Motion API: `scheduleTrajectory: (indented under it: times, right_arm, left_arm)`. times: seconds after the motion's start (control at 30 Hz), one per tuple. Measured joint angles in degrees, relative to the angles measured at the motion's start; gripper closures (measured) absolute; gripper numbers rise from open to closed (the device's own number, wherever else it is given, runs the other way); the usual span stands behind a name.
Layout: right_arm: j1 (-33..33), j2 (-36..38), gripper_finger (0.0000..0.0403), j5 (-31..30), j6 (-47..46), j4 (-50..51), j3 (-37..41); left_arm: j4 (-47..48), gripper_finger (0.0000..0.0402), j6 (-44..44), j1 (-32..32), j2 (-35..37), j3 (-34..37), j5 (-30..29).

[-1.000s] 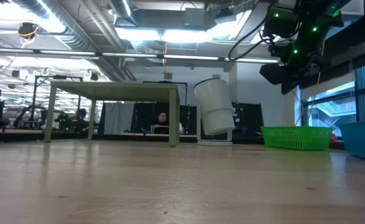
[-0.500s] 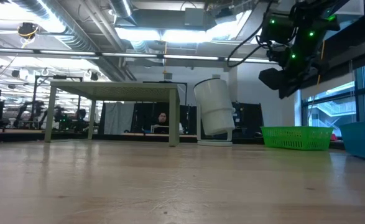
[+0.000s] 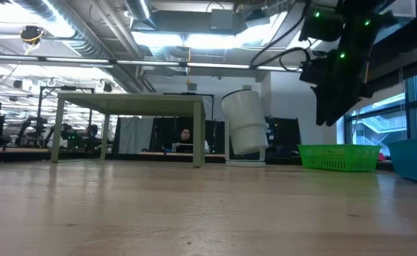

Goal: Pick & Place Office Desk Supplies
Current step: Put the black rubber band into the green bin

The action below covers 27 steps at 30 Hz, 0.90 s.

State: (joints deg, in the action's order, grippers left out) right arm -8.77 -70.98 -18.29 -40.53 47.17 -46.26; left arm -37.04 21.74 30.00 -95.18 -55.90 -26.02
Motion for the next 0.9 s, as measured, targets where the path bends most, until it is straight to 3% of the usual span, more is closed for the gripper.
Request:
scheduleTrajectory:
  times: [0.23,0.4,0.53,0.7,0.9]
  right_arm:
    - [18.53,0.00,0.0260,0.91,-8.82,-3.31,0.00]
    - [32.85,-0.79,0.0275,-1.03,-16.27,-14.48,0.00]
    - [42.56,-4.14,0.0284,2.58,-19.09,-27.40,-0.02]
    - [51.32,-10.09,0.0289,2.90,-12.25,-38.35,-0.02]
    - [55.38,-15.71,0.0289,2.93,2.07,-38.90,-0.02]
  left_arm:
    - [0.09,0.0292,-0.09,0.03,0.00,0.00,0.04]
    - [1.19,0.0292,-0.17,0.07,0.00,0.00,0.07]
    - [2.51,0.0294,-0.17,0.07,0.00,0.00,0.09]
    - [4.27,0.0290,-0.07,0.07,0.00,0.00,-0.39]
    - [4.29,0.0293,-0.02,0.07,0.00,0.00,-0.43]
